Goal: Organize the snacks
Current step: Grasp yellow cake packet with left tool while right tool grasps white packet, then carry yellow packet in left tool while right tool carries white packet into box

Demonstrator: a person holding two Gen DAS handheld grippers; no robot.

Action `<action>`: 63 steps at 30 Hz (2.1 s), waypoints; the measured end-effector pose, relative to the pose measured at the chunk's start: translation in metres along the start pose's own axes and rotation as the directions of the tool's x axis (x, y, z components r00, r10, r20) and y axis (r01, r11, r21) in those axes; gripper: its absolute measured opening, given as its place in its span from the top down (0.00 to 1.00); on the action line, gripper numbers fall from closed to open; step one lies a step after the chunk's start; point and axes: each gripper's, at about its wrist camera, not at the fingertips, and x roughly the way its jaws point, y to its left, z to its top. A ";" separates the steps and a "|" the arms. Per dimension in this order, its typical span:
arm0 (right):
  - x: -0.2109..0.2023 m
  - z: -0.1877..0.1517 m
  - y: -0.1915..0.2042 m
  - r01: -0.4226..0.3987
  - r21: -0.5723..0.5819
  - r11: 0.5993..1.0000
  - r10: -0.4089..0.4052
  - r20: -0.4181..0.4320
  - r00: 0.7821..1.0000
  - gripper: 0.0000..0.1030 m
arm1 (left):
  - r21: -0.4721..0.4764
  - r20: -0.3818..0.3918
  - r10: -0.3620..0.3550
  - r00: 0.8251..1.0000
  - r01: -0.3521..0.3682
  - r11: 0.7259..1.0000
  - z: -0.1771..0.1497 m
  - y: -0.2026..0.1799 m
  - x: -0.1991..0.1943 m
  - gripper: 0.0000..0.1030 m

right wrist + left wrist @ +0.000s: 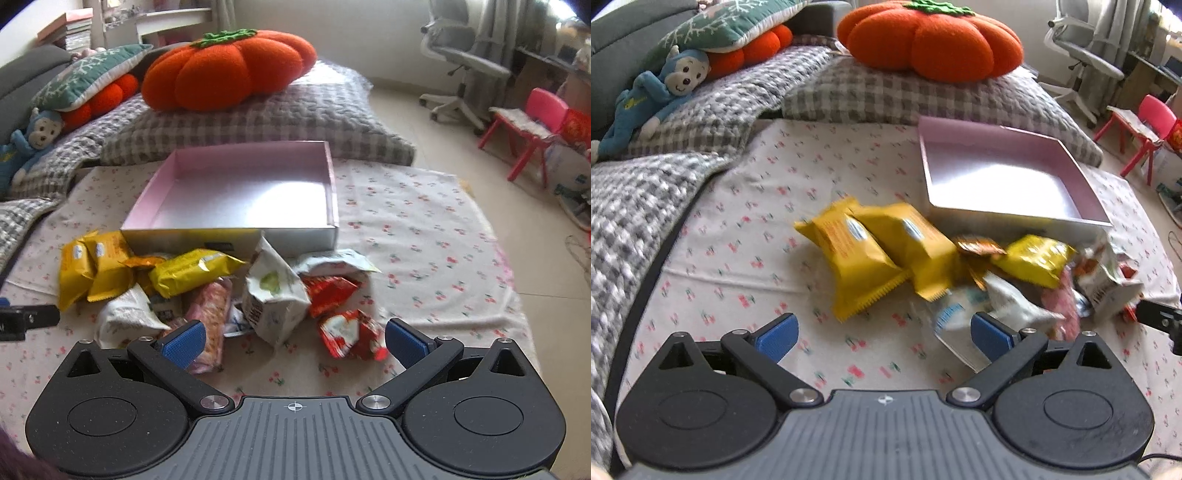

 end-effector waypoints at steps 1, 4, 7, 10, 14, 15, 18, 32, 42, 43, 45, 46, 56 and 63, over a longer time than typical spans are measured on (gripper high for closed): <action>0.004 0.004 -0.001 -0.019 -0.006 1.000 0.019 -0.008 1.000 0.00 | 0.007 0.002 -0.007 1.000 0.007 1.000 0.004 0.005 0.003 0.03; 0.013 0.011 -0.003 -0.052 -0.039 0.998 0.050 -0.034 0.998 0.00 | 0.014 -0.023 -0.015 1.000 0.015 1.000 0.013 0.014 0.012 0.05; 0.020 0.020 -0.009 -0.089 -0.041 0.995 0.086 -0.065 0.994 0.00 | 0.012 -0.043 -0.009 0.999 0.010 1.000 0.021 0.023 0.023 0.05; 0.025 0.027 -0.019 -0.121 -0.029 0.992 0.119 -0.073 0.990 0.00 | -0.003 -0.036 0.020 0.999 -0.020 1.000 0.023 0.032 0.035 0.07; 0.033 0.031 -0.035 -0.125 0.013 0.992 0.125 -0.056 0.991 0.00 | -0.060 -0.056 0.015 0.998 -0.019 0.998 0.027 0.042 0.050 0.21; 0.036 0.033 -0.039 -0.119 0.032 0.992 0.121 -0.070 0.990 0.00 | -0.074 -0.059 0.006 0.998 -0.010 0.997 0.028 0.044 0.052 0.21; 0.043 0.037 -0.051 -0.095 0.081 0.992 0.101 -0.076 0.992 0.01 | -0.112 -0.054 -0.014 0.998 0.008 0.994 0.033 0.047 0.057 0.24; 0.074 0.041 -0.086 -0.066 0.239 0.969 0.094 -0.110 0.989 0.39 | -0.206 -0.073 -0.085 0.994 0.068 0.976 0.044 0.049 0.081 0.46; 0.097 0.032 -0.090 -0.156 0.346 0.925 0.211 -0.127 0.969 0.48 | -0.222 -0.083 -0.102 0.991 0.081 0.972 0.044 0.050 0.087 0.49; 0.096 0.033 -0.092 -0.165 0.362 0.917 0.221 -0.119 0.968 0.47 | -0.226 -0.084 -0.104 0.991 0.083 0.971 0.044 0.051 0.088 0.49; 0.095 0.033 -0.096 -0.179 0.386 0.905 0.235 -0.102 0.967 0.46 | -0.229 -0.084 -0.108 0.991 0.087 0.970 0.043 0.051 0.088 0.49; 0.094 0.034 -0.098 -0.187 0.399 0.898 0.242 -0.094 0.966 0.46 | -0.230 -0.085 -0.111 0.990 0.089 0.969 0.043 0.051 0.089 0.50; 0.100 0.031 -0.119 -0.237 0.582 0.778 0.301 -0.014 0.953 0.44 | -0.239 -0.088 -0.114 0.990 0.090 0.967 0.042 0.049 0.088 0.56; 0.100 0.026 -0.124 -0.253 0.650 0.717 0.330 0.003 0.944 0.43 | -0.230 -0.092 -0.111 0.990 0.087 0.969 0.041 0.050 0.086 0.58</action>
